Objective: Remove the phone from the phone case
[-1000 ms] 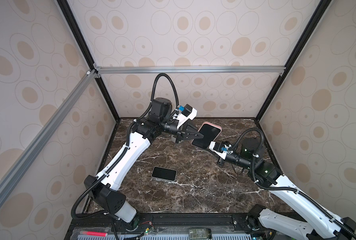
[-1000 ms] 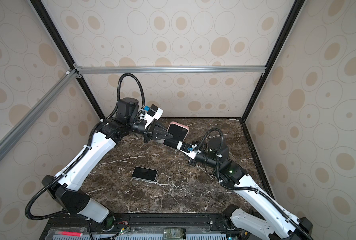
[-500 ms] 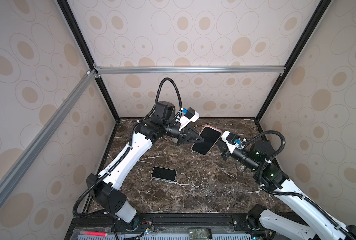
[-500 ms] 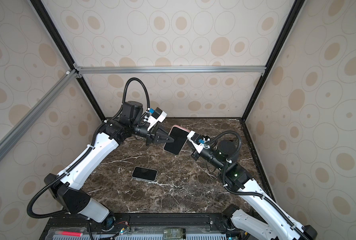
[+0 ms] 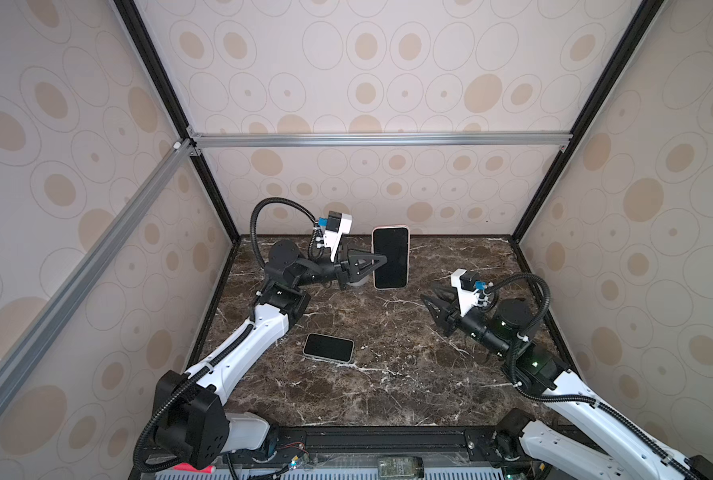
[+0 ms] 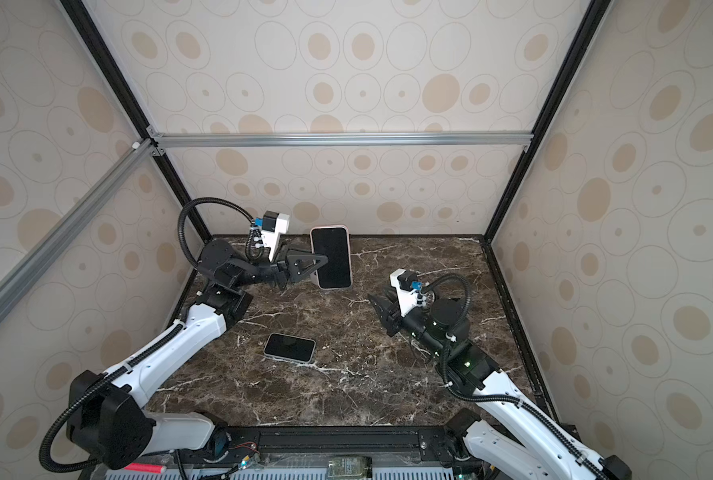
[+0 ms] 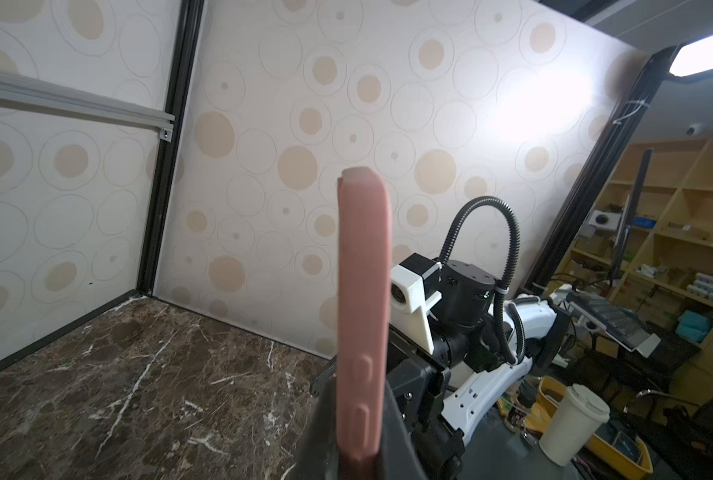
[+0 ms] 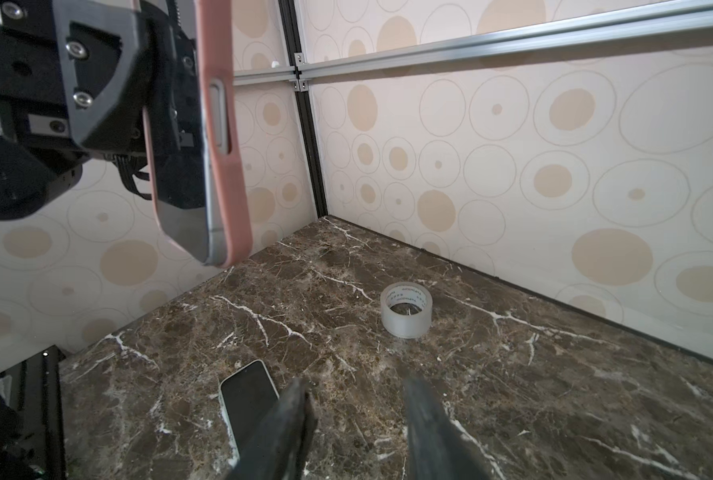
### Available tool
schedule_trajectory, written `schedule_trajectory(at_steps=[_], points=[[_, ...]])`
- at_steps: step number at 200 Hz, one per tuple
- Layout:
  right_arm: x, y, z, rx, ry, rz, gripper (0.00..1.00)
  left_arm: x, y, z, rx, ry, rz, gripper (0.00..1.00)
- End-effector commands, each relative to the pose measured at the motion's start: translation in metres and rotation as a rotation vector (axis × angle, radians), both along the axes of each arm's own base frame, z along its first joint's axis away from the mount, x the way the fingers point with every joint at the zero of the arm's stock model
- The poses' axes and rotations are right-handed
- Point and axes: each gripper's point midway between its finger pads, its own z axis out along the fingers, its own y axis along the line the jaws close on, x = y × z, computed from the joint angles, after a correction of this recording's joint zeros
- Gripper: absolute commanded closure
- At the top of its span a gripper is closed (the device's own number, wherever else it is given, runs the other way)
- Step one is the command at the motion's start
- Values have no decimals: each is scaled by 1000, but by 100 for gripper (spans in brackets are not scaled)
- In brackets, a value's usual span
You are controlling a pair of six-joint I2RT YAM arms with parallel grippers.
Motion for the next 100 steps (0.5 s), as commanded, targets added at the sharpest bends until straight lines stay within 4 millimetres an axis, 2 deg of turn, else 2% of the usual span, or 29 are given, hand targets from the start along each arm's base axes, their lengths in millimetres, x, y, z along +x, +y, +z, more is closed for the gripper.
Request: schedule_trajectory(at_steps=[1,19,30,54,70,100], points=[[-4,2,40,133,40,20,53,-30,23,68,-199,-134,42,100],[-17,20,52,149,3,150,48,-33,27,73,-235,-112,43,100],[-26,25,65,193,-37,213,49,-41,27,76,-259,-110,5,100],[-42,25,92,262,-83,286,57,-56,25,80,-283,-115,-67,100],[-50,23,107,301,-104,308,58,-63,23,80,-273,-128,-86,100],[-61,24,120,335,-122,367,60,-68,20,81,-263,-139,-109,100]])
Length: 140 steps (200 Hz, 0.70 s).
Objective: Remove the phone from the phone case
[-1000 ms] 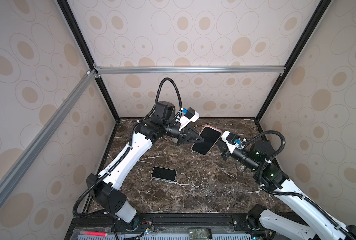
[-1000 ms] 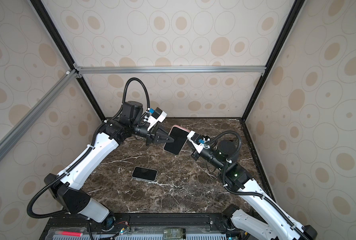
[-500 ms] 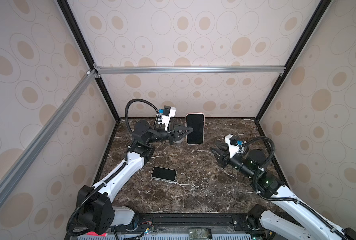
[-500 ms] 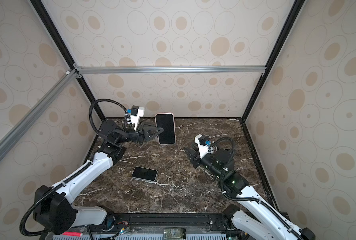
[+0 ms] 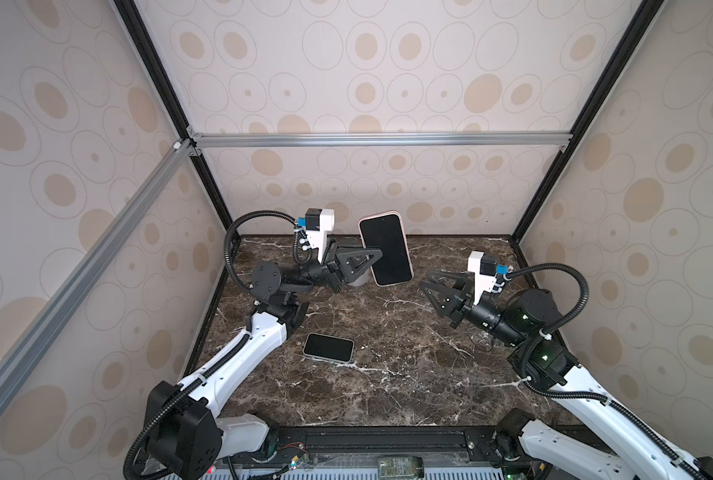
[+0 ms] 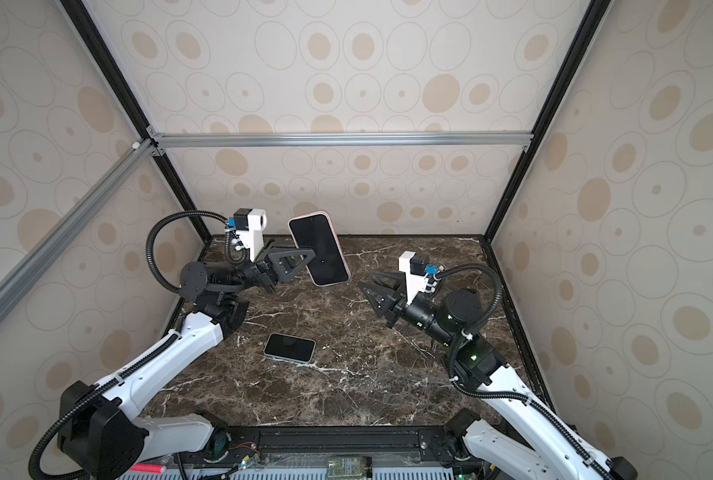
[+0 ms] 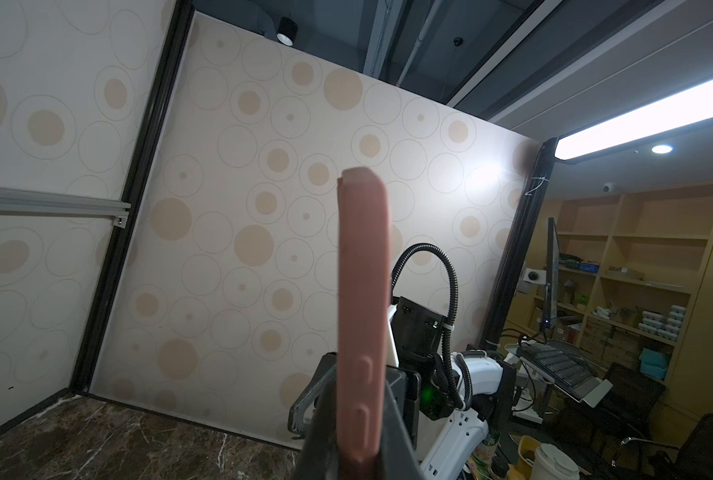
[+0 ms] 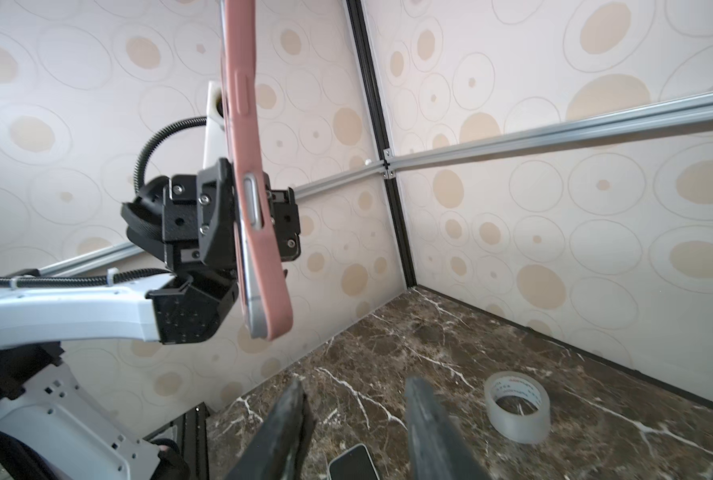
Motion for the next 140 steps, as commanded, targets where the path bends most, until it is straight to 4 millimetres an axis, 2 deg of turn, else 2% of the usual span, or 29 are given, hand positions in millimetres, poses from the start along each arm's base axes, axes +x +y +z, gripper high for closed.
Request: schedule_trajectory(at_steps=[1,57,140], points=[[-25,-1,38,83,-73,93,60,-25,8,25,-60,-92,-37,100],[-26,6,38,49,-80,125,63,-27,1,23,-48,-91,-62,100],[-23,13,28,21,-58,152,65,-28,-3,18,-38,-88,-81,100]])
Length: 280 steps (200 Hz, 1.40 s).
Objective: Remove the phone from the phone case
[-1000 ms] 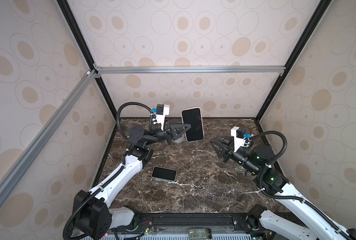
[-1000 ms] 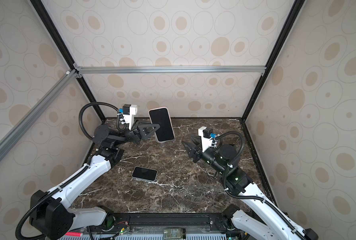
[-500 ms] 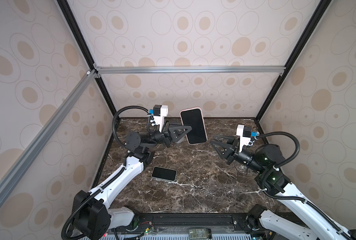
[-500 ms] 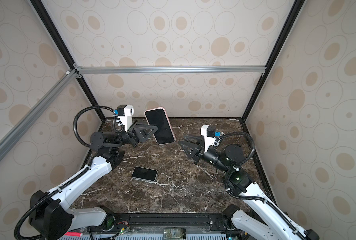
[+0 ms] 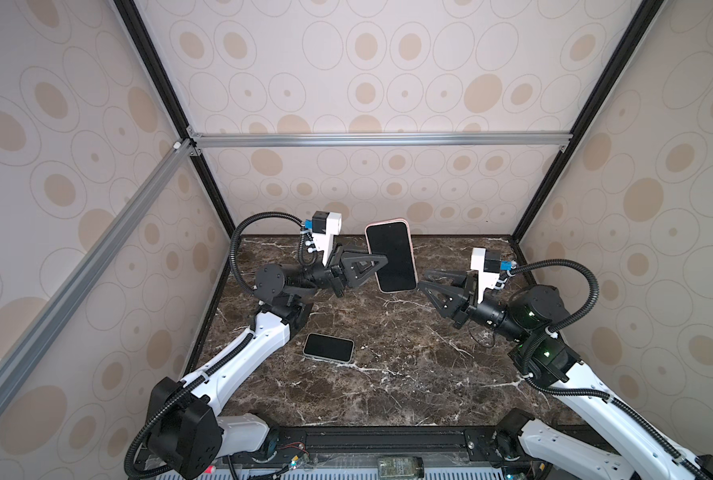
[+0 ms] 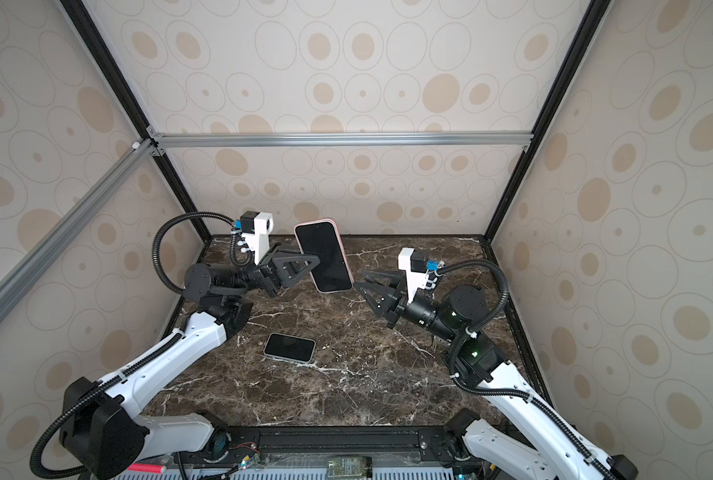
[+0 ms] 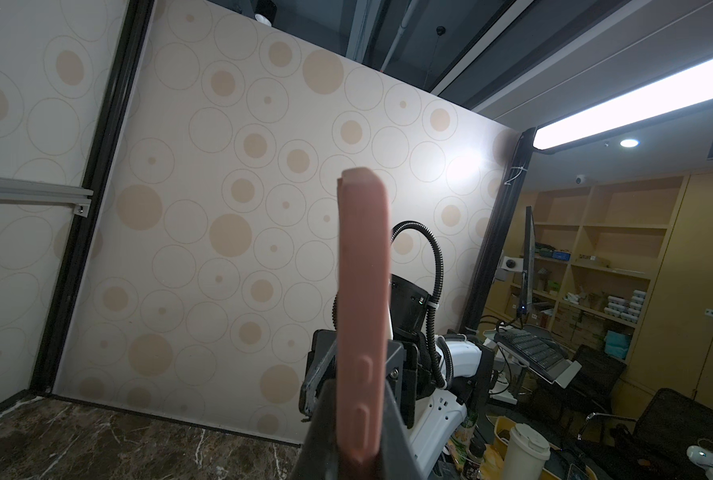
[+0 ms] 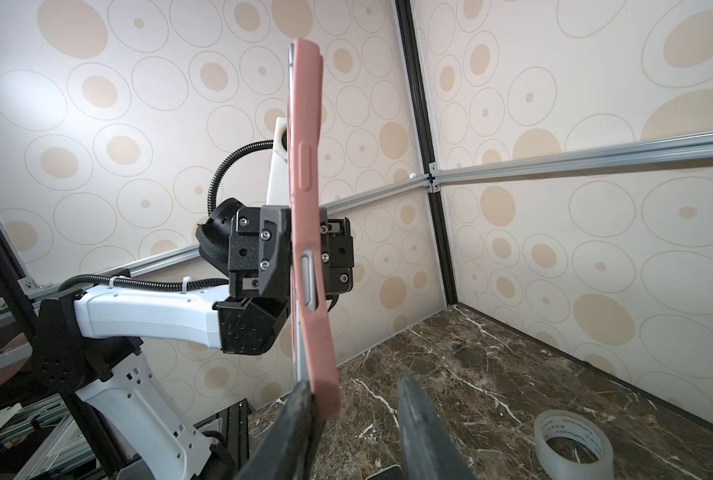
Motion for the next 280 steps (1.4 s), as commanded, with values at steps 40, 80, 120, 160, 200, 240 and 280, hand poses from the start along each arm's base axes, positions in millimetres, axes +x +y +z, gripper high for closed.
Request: schedule_trajectory(at_steps=[40,80,120,160,200,240,280], points=[[-7,6,2,-14,-9,49,65,-20,4,23,-57,-88,-34,100],[6,6,-3,-36,30,-1,66,-28,-9,17,-43,-79,-91,100],[17,4,-11,-44,62,-49,68,-33,-16,13,-44,-72,-115,100],[18,11,-22,-88,82,-22,68,-33,-18,15,-40,-82,-110,100],[9,-4,-25,-88,42,-73,69,-25,-16,16,-22,-98,-19,100],[-9,-19,-20,-86,-15,-86,69,-21,-10,18,-17,-109,27,100],[-17,-27,-27,-143,-20,-106,65,-24,-5,23,-27,-125,34,100]])
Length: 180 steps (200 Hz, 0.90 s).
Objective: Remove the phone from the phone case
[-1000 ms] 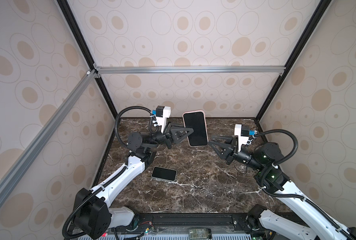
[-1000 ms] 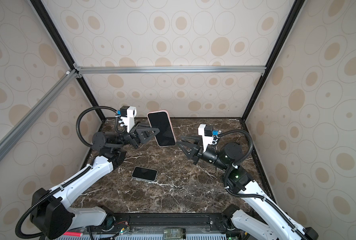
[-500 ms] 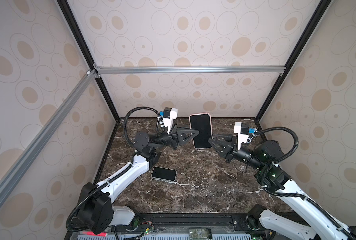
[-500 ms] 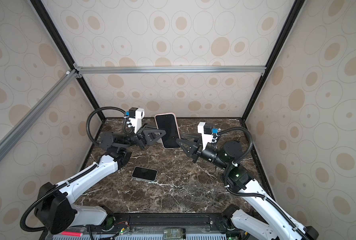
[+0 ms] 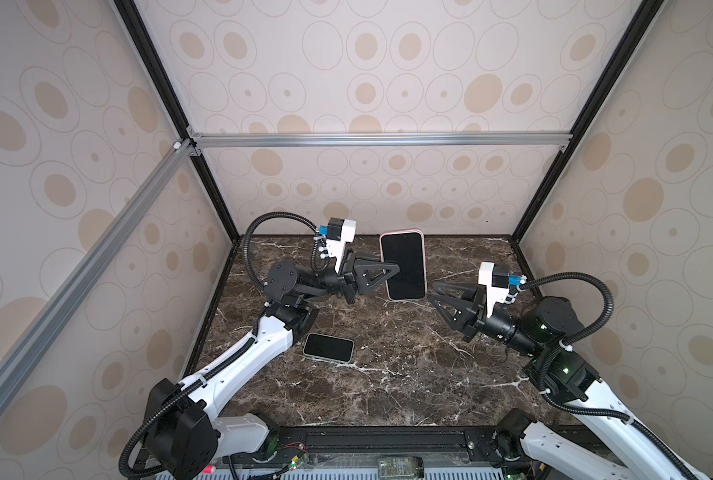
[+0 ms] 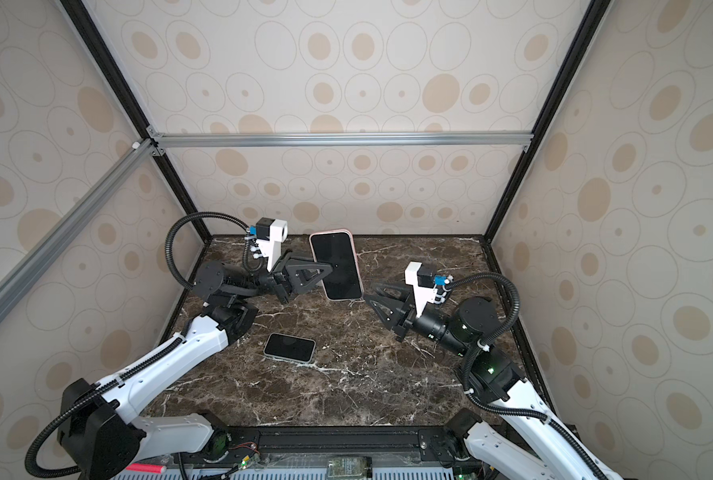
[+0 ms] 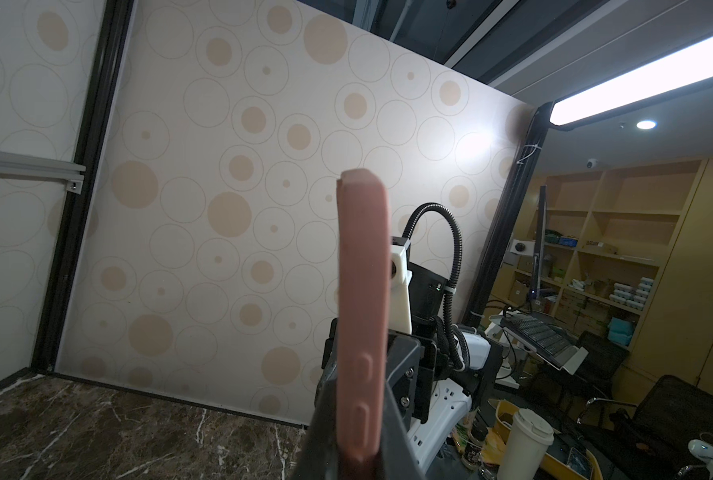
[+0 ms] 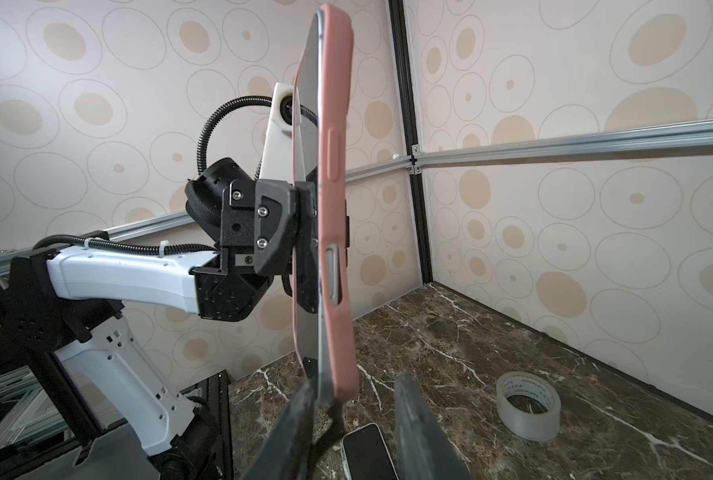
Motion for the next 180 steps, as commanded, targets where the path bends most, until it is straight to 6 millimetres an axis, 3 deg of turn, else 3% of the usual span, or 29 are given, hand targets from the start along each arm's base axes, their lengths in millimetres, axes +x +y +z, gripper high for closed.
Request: schedule_trajectory(at_steps=[1,90,180], points=[[1,-5,-11,-57,8,-37,65,-17,14,34,-75,-120,19,100],[2,12,3,-4,15,60,64,-25,14,36,-91,-126,-42,100],[-3,10,6,8,-12,69,63,-23,12,35,-81,-129,-43,100]])
